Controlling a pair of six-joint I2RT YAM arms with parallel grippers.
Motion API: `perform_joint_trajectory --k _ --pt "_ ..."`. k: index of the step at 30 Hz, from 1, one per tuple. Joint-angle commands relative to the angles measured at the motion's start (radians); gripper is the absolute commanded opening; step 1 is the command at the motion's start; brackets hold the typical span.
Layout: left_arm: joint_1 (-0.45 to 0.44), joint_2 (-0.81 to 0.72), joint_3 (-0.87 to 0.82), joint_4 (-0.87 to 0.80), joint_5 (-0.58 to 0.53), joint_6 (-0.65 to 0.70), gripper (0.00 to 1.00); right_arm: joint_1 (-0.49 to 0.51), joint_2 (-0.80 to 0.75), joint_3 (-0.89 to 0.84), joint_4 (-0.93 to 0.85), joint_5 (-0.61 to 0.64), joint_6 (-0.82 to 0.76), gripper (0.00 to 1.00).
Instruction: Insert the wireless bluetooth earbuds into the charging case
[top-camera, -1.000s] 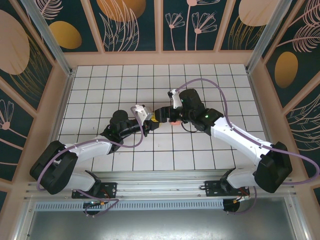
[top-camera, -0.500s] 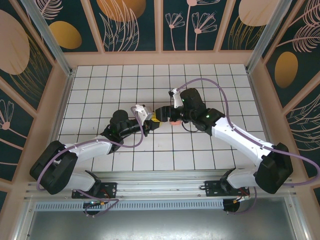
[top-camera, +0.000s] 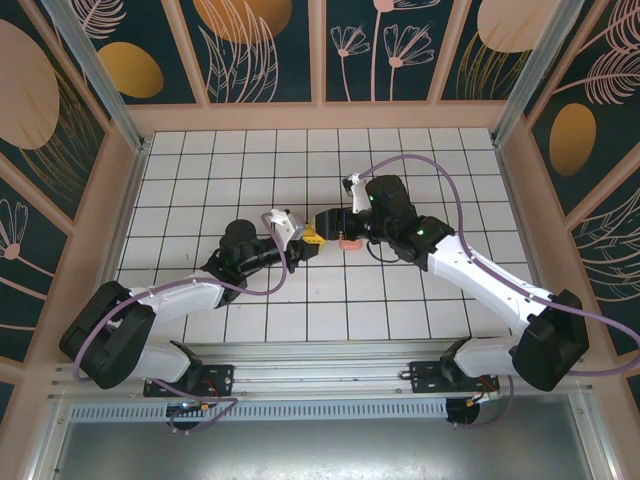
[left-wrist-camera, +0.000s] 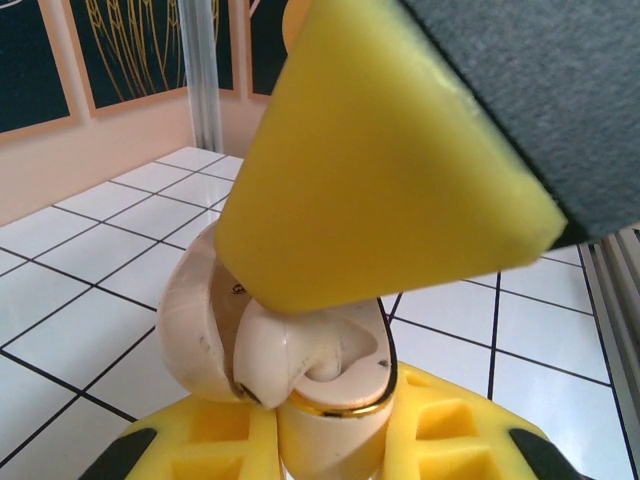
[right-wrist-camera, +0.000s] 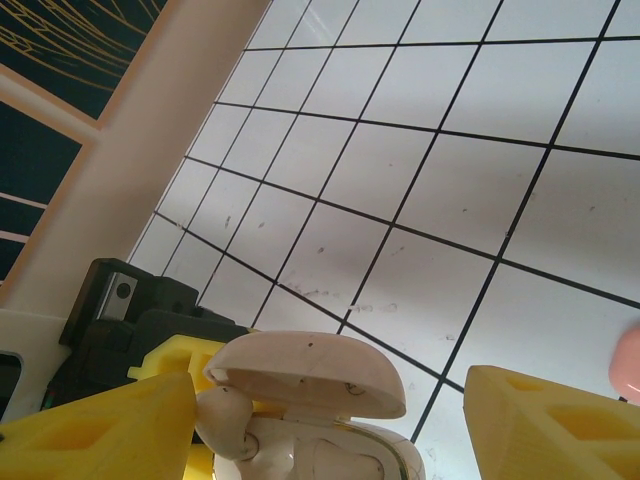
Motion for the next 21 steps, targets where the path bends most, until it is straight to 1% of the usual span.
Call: perform_joint_trajectory --k 1,5,9,14,17,21 --pt "-0.002 -0.021 0.019 0.04 0.021 0.018 0.11 -0.008 -0.004 0.004 -0.018 0.018 0.005 0.7" --pt "-0.002 -0.025 0.019 0.037 0.02 0.019 0.11 -0.009 0.009 0.017 -0.053 0.044 0.006 0.67" --pt "-0.002 -0.024 0.022 0.027 0.004 0.022 0.11 -0.008 0.0 0.025 -0.052 0.029 0.003 0.67" --pt "-0.002 -0.023 0.027 -0.002 -0.022 0.038 0.11 -0.008 -0.048 0.043 -0.058 0.031 -0.003 0.67" --pt "-0.001 -0.021 0.028 -0.006 -0.027 0.041 0.11 -0.006 -0.078 0.05 -0.062 0.034 0.0 0.64" --pt "-0.002 -0.02 0.03 -0.006 -0.023 0.039 0.11 -0.003 -0.099 0.047 -0.042 -0.009 -0.005 0.57"
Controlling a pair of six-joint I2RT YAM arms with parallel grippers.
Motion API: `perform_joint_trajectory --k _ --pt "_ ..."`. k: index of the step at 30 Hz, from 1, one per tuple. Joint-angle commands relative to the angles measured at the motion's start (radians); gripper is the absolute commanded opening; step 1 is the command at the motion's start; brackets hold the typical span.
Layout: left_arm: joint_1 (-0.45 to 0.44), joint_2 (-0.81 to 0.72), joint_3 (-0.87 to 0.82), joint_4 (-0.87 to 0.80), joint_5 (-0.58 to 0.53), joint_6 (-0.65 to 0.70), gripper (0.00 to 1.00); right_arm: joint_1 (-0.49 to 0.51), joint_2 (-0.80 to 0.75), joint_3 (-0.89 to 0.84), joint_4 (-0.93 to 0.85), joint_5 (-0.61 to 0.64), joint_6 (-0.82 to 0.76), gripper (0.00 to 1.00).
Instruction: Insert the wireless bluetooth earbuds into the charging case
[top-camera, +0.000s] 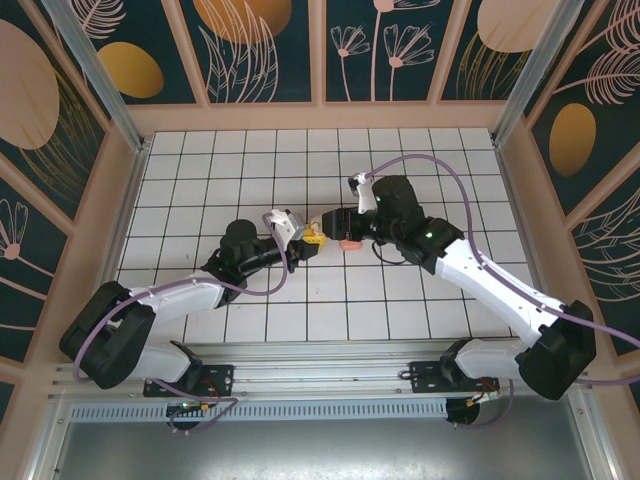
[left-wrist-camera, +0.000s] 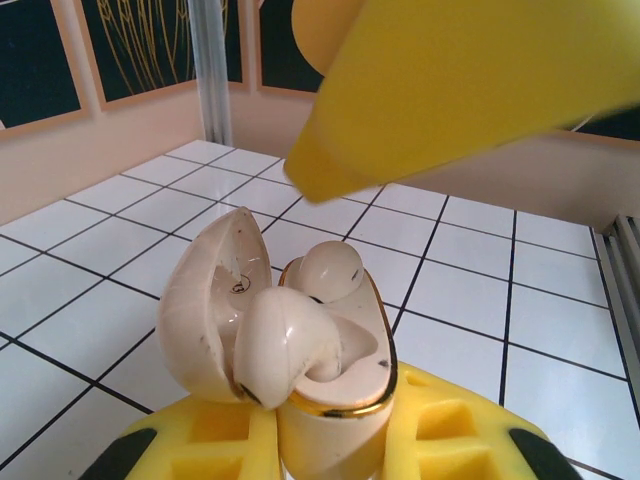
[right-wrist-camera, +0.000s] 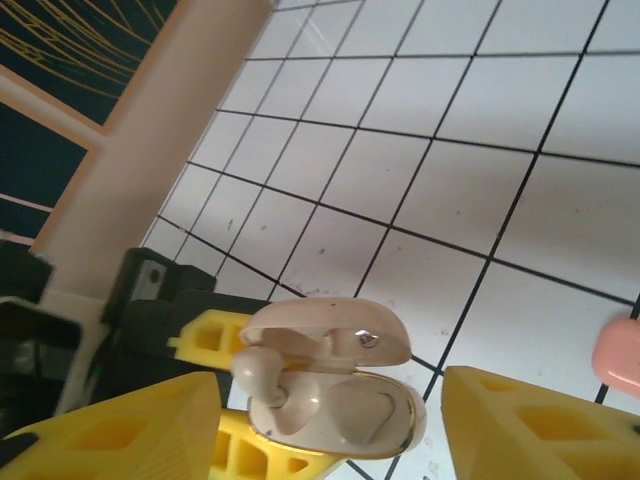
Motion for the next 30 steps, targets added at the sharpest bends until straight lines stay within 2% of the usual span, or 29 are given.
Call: perform_joint_trajectory --k 1,6,9,24,30 --pt "-0.002 -0.019 0.03 0.014 -0.001 0.021 0.11 -0.003 -0.035 0.036 0.022 -0.047 -0.005 0.54" --pt "-0.002 -0.019 0.03 0.018 0.009 0.018 0.11 -0.003 -0.021 0.023 0.095 -0.188 -0.019 0.46" --pt "-0.001 -0.019 0.03 0.023 0.016 0.015 0.11 -0.003 0.013 0.036 0.094 -0.222 -0.024 0.43" --pt "-0.002 -0.023 0.034 0.026 0.029 0.014 0.11 -0.008 0.077 0.052 0.085 -0.232 -0.038 0.39" --pt "-0.002 -0.025 0.033 0.026 0.032 0.015 0.11 -0.011 0.092 0.057 0.081 -0.223 -0.044 0.44"
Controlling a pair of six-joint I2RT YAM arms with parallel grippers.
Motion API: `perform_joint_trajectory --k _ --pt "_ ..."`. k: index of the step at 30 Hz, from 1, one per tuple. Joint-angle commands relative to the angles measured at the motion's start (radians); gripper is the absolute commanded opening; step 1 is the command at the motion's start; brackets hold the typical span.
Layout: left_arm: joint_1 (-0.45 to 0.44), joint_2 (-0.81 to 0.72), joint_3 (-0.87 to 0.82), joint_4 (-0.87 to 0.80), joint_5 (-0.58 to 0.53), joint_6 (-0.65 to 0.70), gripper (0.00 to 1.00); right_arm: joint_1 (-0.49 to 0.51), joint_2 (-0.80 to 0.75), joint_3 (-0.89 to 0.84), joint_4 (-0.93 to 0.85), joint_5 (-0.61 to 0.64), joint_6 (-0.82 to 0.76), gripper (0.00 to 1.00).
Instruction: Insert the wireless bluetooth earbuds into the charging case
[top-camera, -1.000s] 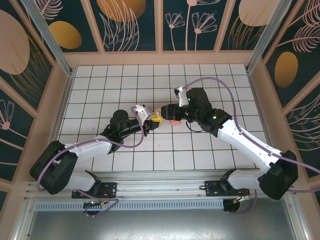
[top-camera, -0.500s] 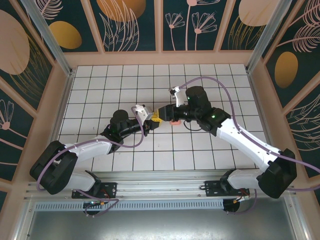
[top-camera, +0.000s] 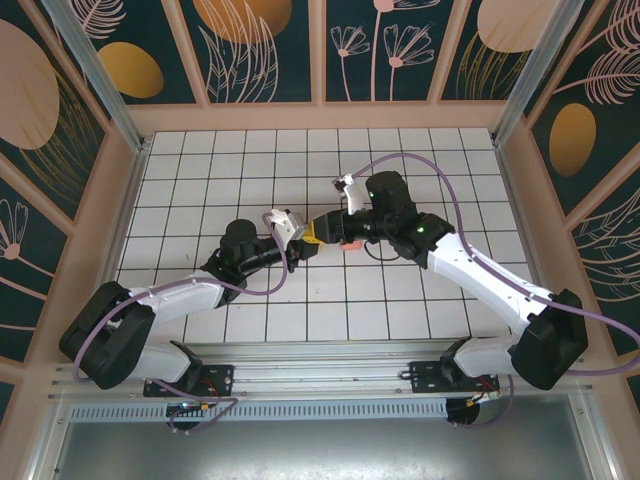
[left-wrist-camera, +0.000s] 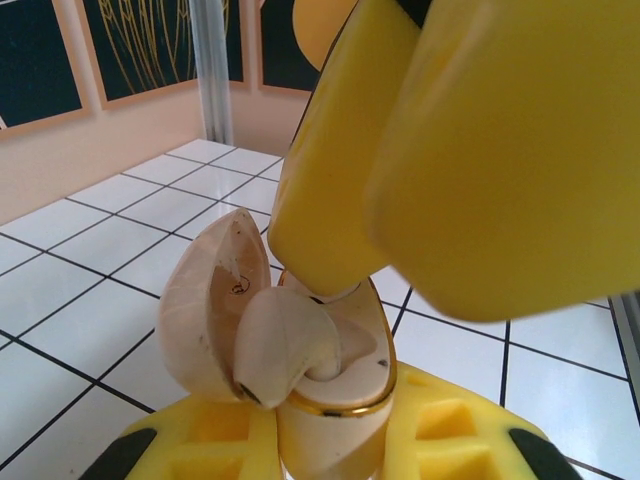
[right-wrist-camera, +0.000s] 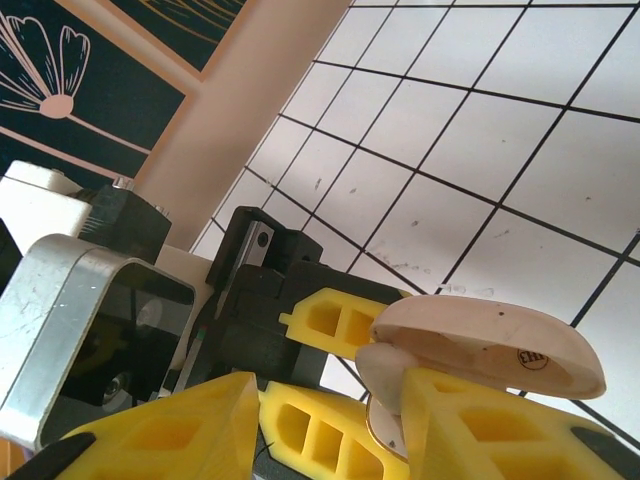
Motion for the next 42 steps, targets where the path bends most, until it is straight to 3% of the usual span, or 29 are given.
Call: perform_joint_trajectory --k 1,27,42 --pt "-0.001 -0.025 0.031 0.03 0.033 0.016 0.11 -0.01 0.017 0.035 0.024 0.004 -0.017 0.44" --pt "-0.003 -0.028 0.031 0.031 0.074 0.018 0.11 -0.034 0.035 0.04 -0.015 -0.002 -0.053 0.37" --pt "-0.002 -0.034 0.051 0.008 0.189 0.016 0.11 -0.048 0.033 0.052 -0.107 -0.07 -0.2 0.3"
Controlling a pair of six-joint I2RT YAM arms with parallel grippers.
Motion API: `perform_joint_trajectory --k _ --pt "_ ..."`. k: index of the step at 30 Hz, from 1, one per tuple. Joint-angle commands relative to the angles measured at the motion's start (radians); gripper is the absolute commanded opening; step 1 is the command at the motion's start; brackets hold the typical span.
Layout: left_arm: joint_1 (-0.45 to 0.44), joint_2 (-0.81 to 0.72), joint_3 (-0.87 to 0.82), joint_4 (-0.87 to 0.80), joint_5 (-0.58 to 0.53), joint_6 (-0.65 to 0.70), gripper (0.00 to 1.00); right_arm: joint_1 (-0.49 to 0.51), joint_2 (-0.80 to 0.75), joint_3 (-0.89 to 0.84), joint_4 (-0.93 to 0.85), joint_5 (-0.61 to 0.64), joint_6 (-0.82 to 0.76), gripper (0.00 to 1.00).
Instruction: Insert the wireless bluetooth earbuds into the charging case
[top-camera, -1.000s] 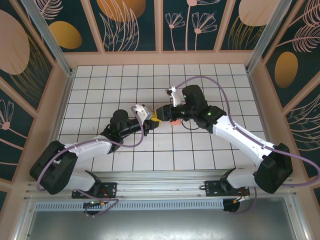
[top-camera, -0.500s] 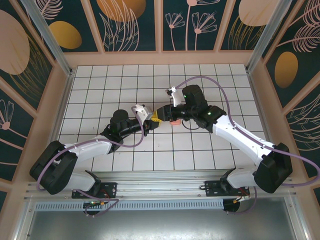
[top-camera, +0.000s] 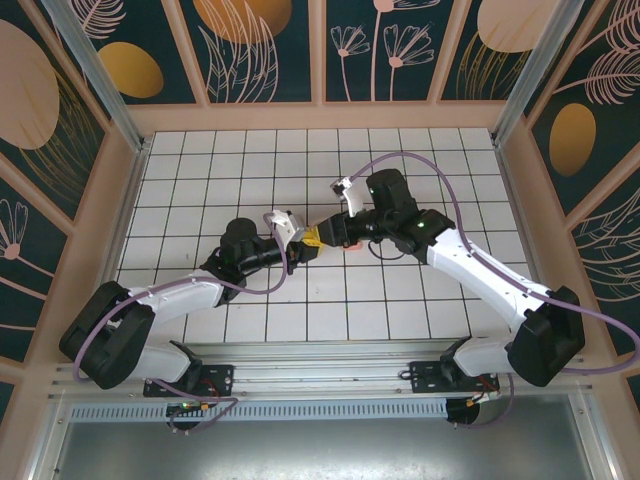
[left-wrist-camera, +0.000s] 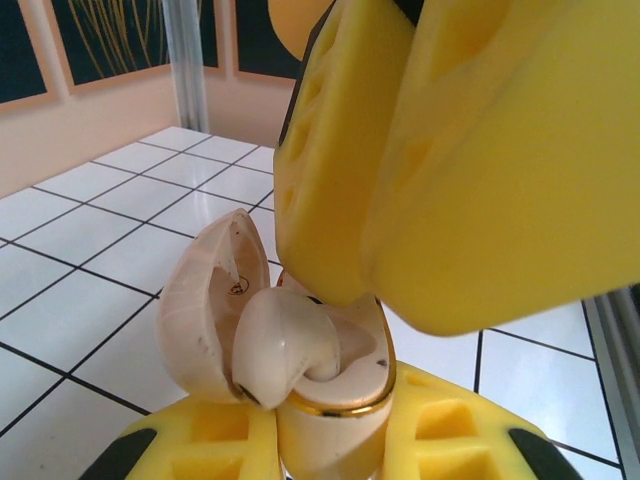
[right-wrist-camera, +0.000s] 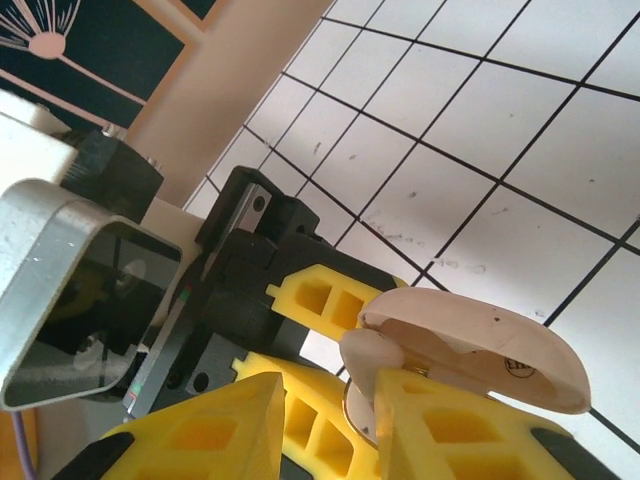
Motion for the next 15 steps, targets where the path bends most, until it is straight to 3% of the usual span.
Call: perform_joint_trajectory --k 1,15 --pt "-0.01 -0.033 0.045 0.046 0.13 0.015 0.11 -0.017 0.012 0.034 -0.027 0.007 -0.082 0.3" --pt "-0.009 -0.021 0.063 0.01 0.204 0.034 0.12 -0.045 -0.003 0.043 -0.084 -0.06 -0.228 0.29"
